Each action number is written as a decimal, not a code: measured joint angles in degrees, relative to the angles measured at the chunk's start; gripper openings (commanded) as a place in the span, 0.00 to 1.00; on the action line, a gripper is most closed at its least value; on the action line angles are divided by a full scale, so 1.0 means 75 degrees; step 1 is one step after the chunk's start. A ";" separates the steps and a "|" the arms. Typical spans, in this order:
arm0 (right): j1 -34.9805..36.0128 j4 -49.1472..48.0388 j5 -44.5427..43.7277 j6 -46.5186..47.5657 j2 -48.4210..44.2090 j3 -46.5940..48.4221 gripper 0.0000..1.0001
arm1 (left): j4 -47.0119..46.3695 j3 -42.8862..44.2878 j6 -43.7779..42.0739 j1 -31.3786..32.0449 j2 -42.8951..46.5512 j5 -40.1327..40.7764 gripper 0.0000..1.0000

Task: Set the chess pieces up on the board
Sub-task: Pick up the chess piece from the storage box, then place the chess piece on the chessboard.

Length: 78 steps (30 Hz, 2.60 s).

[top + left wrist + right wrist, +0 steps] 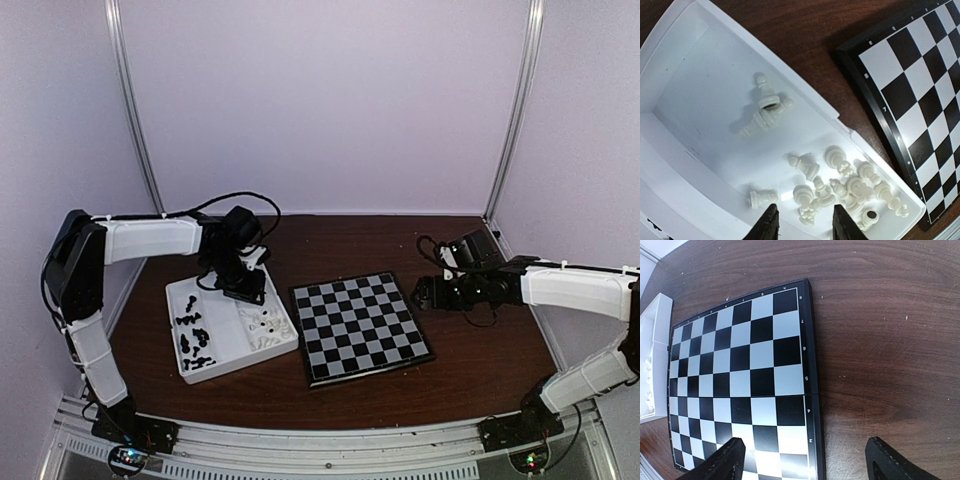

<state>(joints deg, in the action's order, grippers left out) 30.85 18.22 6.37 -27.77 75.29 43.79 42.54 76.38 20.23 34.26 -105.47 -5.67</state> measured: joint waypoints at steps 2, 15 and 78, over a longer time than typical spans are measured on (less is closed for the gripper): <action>0.0000 0.0000 -0.0003 -0.0003 0.0000 0.0000 0.87 | 0.0006 -0.0020 0.0000 0.0015 -0.0026 0.0015 0.37; 0.0000 -0.0006 0.0000 -0.0064 0.0003 -0.0003 0.87 | 0.0020 -0.0169 -0.0003 0.0099 -0.0338 0.0055 0.31; 0.0000 -0.0338 0.0009 -0.0137 0.0326 -0.0026 0.87 | 0.0490 0.2940 -0.0545 0.0845 -0.1851 -0.0052 0.12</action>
<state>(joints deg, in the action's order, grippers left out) 30.85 15.68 6.44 -28.80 77.73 43.59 46.22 98.43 16.14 40.60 -119.35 -6.07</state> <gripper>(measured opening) 0.872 0.119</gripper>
